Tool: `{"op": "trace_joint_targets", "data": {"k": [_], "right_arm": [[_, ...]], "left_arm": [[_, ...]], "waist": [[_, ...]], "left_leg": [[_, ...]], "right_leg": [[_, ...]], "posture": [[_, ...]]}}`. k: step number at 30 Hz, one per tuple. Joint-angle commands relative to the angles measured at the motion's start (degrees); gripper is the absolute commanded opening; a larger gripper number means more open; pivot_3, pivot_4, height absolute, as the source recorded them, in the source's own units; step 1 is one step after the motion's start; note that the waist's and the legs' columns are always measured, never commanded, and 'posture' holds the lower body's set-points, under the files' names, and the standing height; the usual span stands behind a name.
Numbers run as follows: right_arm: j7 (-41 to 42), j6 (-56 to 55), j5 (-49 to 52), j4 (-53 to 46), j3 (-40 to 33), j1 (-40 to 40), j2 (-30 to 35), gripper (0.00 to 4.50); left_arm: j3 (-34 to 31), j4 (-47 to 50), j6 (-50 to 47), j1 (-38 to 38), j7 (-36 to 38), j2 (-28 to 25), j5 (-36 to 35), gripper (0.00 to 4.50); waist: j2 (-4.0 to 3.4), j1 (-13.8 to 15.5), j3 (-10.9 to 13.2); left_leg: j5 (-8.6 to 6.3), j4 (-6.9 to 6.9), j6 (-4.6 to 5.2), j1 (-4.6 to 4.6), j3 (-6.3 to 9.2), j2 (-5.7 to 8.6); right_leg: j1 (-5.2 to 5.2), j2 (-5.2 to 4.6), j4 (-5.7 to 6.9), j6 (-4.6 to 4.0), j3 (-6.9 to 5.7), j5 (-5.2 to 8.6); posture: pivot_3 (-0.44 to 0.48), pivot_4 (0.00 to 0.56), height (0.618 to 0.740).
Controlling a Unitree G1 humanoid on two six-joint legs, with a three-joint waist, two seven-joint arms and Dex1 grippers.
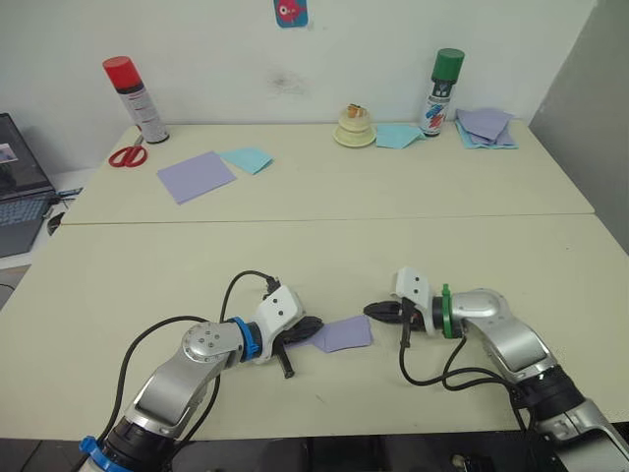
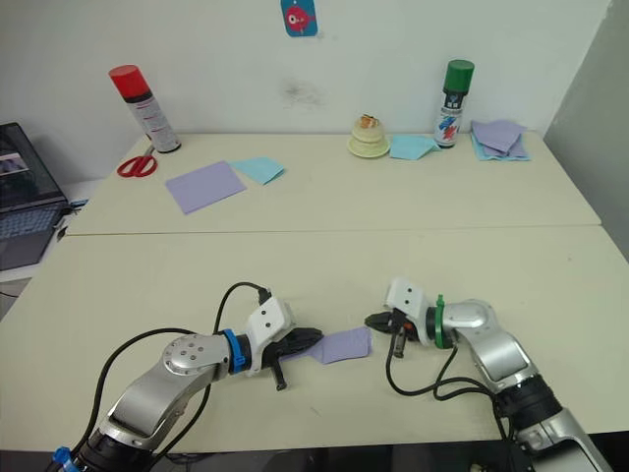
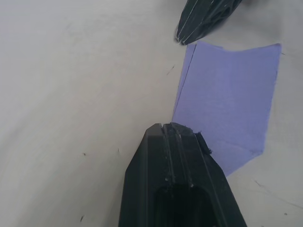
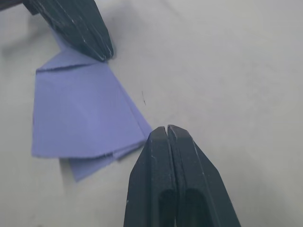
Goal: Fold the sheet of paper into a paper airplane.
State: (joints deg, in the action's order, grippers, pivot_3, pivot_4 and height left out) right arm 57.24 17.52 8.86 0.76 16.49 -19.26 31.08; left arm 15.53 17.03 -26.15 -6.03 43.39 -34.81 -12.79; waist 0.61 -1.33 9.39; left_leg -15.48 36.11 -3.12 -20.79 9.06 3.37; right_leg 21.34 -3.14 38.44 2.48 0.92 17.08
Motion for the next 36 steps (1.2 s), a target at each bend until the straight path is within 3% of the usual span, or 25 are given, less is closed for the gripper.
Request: {"op": "trace_joint_targets", "data": {"k": [1, 7, 13, 21, 32, 36], "right_arm": [[0.97, -0.89, 4.00, -0.93, -4.17, 0.24, -0.37, 0.02], [1.81, -1.16, 4.72, -5.86, -1.22, 0.16, -3.47, 0.02], [-1.99, -2.41, -3.06, -1.75, 5.18, 0.64, -5.38, 0.02], [-1.15, -2.71, -6.43, 0.33, 7.77, 0.54, -4.22, 0.02], [0.00, -3.45, -6.26, 1.75, 8.13, -0.68, -3.20, 0.02], [0.58, -3.77, -6.09, 2.62, 8.12, -1.19, -3.23, 0.02]], "left_arm": [[1.59, -2.26, -0.97, 1.04, 0.75, -0.46, 1.84, 0.00], [1.86, -2.54, -0.70, 0.69, 1.27, -0.37, 2.10, 0.00], [1.60, -2.56, -0.83, 0.04, 1.40, -0.28, 2.06, 0.00], [0.41, -1.71, -0.98, 1.20, 1.33, -0.46, 1.16, 0.00], [-9.53, 0.34, -1.21, 13.92, 1.68, -7.11, -0.65, 0.00], [-13.17, 1.17, -2.13, 15.06, 0.82, -7.46, -2.49, 0.00]], "waist": [[0.00, -0.01, 0.01], [0.00, -0.18, 0.02], [0.00, -0.18, 0.02], [0.00, -0.19, -0.03], [-0.08, -0.49, -0.27], [-0.09, -0.41, -0.31]], "left_leg": [[0.00, 0.00, 0.00, 0.00, 0.00, 0.00], [0.00, -0.01, 0.00, -0.01, 0.01, -0.07], [0.00, -0.01, 0.00, -0.02, 0.01, -0.03], [0.00, -0.01, -0.01, 0.01, 0.00, -0.05], [0.00, -0.07, 0.00, 0.10, 0.00, -0.10], [0.00, -0.06, 0.00, 0.10, 0.00, -0.08]], "right_leg": [[0.00, 0.00, 0.00, 0.00, 0.00, 0.00], [0.04, 0.02, 0.03, -0.01, 0.00, -0.01], [0.06, 0.02, 0.03, -0.02, 0.01, -0.01], [0.05, 0.02, 0.05, -0.01, 0.00, 0.00], [0.03, 0.02, 0.05, -0.07, 0.05, 0.05], [0.01, 0.01, 0.04, -0.06, 0.04, 0.07]], "posture": [[0.000, 0.150, 0.740], [0.000, 0.150, 0.740], [0.000, 0.150, 0.740], [0.000, 0.150, 0.740], [0.000, 0.150, 0.740], [0.000, 0.150, 0.740]]}}
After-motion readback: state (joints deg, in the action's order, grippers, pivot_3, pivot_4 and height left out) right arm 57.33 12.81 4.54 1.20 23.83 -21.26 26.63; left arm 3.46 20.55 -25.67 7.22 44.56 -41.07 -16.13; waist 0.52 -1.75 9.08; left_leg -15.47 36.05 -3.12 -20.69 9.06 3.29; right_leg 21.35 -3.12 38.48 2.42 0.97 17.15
